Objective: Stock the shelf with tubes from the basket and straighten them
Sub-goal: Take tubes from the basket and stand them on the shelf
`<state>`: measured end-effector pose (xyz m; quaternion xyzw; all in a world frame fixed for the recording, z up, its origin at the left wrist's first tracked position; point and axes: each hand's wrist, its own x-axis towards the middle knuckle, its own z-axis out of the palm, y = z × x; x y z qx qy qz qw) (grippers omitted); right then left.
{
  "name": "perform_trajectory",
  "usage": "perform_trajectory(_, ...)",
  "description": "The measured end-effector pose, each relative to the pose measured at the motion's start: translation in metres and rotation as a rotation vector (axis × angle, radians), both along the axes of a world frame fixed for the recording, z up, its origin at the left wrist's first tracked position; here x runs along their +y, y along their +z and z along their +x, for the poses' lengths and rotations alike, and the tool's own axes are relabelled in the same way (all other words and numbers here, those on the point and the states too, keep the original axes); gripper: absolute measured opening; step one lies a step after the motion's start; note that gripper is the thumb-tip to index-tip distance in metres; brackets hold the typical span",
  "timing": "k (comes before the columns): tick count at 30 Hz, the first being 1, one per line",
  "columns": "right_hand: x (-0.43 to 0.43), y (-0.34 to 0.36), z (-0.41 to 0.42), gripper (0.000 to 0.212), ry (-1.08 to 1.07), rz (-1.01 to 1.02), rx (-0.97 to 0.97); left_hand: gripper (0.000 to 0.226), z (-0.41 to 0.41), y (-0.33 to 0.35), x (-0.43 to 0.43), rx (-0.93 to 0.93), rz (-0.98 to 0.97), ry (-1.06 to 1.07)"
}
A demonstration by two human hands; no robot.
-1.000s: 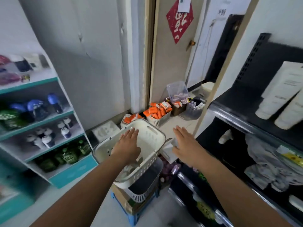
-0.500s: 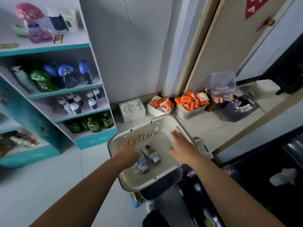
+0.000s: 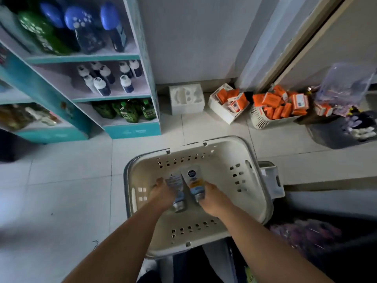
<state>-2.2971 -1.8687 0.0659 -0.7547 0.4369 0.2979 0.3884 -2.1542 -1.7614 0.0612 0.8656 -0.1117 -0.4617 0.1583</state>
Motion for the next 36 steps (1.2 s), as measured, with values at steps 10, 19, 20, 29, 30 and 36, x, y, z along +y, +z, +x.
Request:
perform_trajectory(10,0.002,-0.052,0.027,0.055,-0.139,-0.042,-0.034,0.113,-0.035,-0.046,-0.024,0.085,0.181,0.084)
perform_trajectory(19,-0.004,-0.062,0.029,0.085,-0.283,0.057,-0.068,0.114,-0.034,-0.051,-0.025,0.065,0.050,0.254)
perform_trajectory(20,-0.006,-0.064,0.029,0.082,-0.265,0.081,-0.076,0.114,-0.030,-0.047,-0.025,0.093,-0.016,0.287)
perform_trajectory(29,-0.004,-0.005,0.019,0.053,-0.568,0.338,-0.458,0.022,0.001,0.009,-0.017,0.343,-0.378,0.616)
perform_trajectory(30,-0.003,0.004,0.018,0.047,-0.616,0.345,-0.511,0.022,0.005,0.017,-0.012,0.392,-0.442,0.667)
perform_trajectory(36,0.014,0.060,0.008,0.020,-0.800,0.405,-0.735,0.027,0.015,0.064,0.013,0.567,-0.674,0.585)
